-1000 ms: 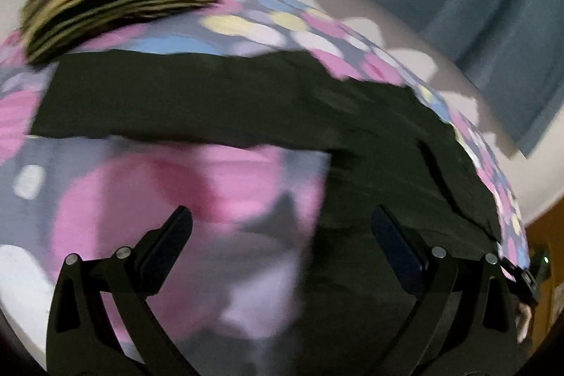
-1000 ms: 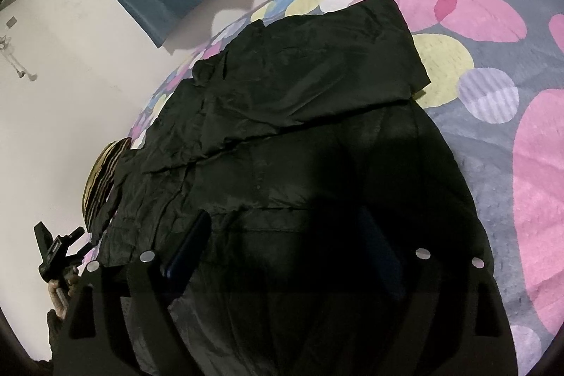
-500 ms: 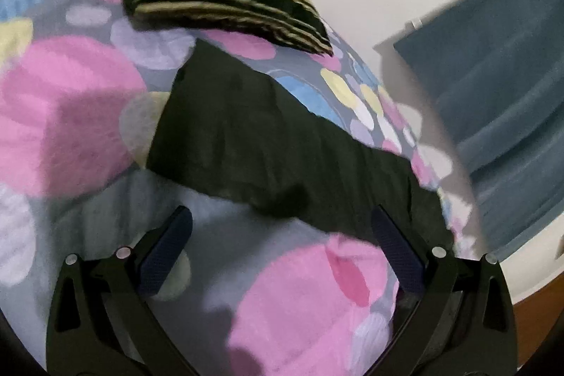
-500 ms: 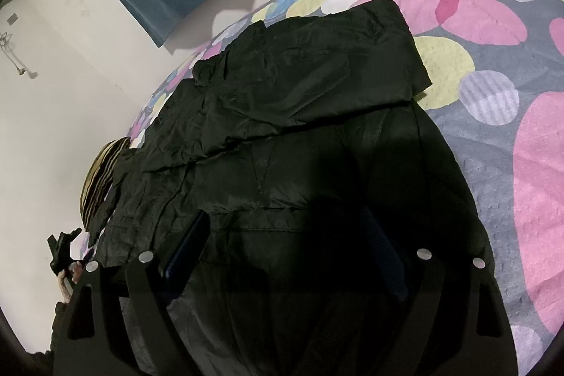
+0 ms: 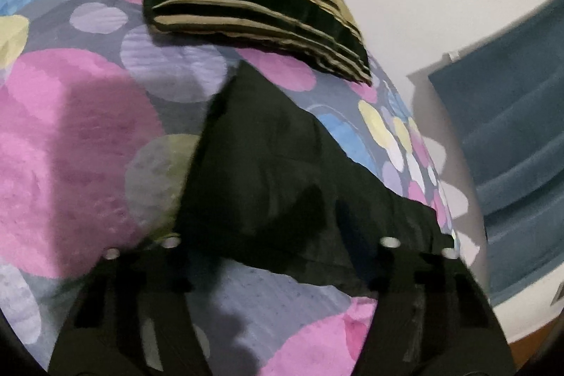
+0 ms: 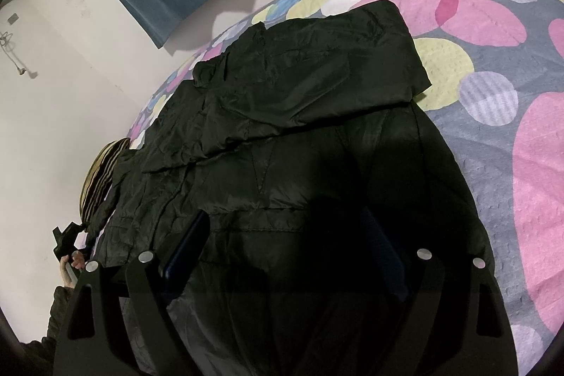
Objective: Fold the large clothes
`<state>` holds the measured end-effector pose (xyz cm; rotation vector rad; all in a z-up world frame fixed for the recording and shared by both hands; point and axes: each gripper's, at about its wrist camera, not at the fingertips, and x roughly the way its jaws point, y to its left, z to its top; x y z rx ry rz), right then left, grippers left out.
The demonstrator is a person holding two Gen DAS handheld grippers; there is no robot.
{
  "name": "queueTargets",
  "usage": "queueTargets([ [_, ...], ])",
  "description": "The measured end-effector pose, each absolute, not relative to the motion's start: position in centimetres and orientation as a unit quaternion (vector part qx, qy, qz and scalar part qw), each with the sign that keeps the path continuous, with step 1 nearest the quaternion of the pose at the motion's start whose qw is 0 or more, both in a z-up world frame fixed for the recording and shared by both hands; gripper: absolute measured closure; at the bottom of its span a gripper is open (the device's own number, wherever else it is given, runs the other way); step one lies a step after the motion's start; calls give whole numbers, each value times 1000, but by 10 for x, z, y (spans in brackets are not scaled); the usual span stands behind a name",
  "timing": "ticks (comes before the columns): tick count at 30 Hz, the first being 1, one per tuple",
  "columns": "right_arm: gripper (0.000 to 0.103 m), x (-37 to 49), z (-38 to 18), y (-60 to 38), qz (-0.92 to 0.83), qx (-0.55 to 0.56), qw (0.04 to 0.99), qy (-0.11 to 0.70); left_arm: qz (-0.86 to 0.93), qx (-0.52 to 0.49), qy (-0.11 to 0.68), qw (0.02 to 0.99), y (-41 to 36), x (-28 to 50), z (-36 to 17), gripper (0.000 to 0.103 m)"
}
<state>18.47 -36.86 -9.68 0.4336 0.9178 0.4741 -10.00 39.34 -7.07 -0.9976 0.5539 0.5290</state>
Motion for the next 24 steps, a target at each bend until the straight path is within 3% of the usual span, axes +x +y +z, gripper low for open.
queueTargets([
  [3, 17, 185, -97, -369, 225, 205, 847, 436, 252, -476, 260, 801, 399, -104, -75, 82],
  [5, 17, 185, -97, -369, 225, 205, 847, 435, 249, -480, 260, 800, 402, -104, -76, 92],
  [24, 16, 186, -96, -369, 224, 205, 849, 433, 217, -316, 254, 888, 312, -31, 43, 97],
])
